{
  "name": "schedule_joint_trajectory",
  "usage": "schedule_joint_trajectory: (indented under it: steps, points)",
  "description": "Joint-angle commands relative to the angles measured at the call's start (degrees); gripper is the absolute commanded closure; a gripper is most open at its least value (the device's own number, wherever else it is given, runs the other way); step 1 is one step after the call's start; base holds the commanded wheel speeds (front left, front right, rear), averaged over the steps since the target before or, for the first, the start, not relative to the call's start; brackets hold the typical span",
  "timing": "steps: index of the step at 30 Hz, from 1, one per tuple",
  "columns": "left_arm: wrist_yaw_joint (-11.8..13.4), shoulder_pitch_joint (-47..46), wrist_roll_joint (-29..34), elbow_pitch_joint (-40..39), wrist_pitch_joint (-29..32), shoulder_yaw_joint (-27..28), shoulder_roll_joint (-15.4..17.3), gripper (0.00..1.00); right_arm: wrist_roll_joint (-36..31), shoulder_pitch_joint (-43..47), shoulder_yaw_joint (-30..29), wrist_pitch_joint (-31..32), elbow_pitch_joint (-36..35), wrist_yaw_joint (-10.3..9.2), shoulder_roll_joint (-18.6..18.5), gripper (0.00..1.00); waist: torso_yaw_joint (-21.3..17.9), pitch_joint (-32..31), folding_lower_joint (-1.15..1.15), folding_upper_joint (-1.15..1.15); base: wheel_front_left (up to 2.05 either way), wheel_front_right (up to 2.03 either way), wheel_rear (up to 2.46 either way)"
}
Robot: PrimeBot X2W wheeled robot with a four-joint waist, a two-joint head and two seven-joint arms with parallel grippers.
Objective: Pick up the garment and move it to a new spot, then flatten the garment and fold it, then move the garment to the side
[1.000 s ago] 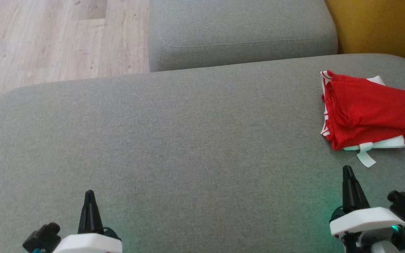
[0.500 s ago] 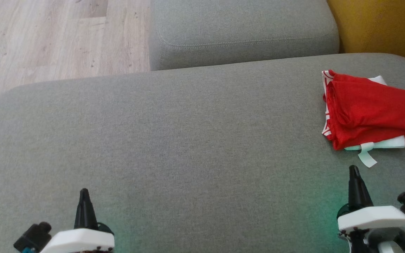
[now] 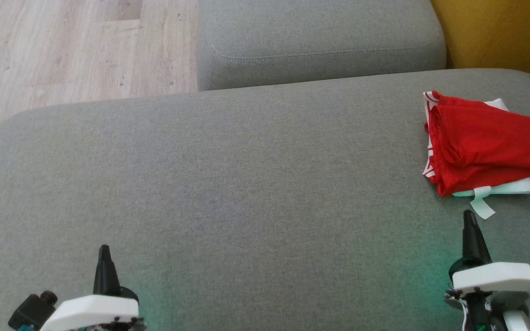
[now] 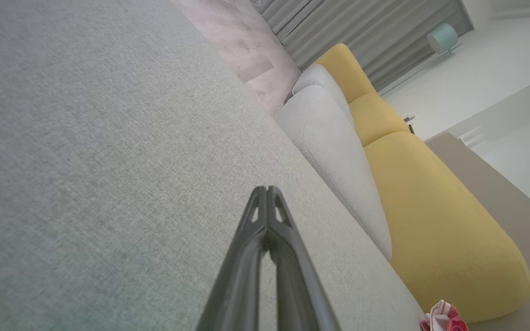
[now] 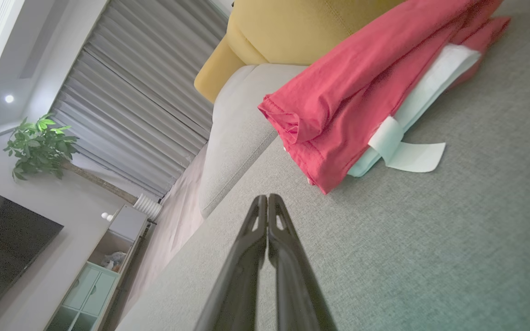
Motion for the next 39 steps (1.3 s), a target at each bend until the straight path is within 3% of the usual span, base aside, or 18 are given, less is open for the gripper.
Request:
schedule_joint_trajectory:
  steps: [1, 39]
  points:
    - [-0.41, -3.2, -1.21, -2.04, 0.45, 1.56, 0.15, 1.0, 1.56, -2.85, 0.21, 0.3, -2.19, -0.03, -0.21, 1.0, 0.02, 0.02, 0.0, 0.0, 0.0, 0.0, 0.0]
    - [-2.79, -5.57, -21.47, -2.95, 6.71, 6.0, 0.23, 1.0, 26.31, -4.46, -2.05, 6.39, -3.92, -0.04, -0.28, 1.0, 0.59, 0.71, 0.0, 0.0, 0.0, 0.0, 0.0]
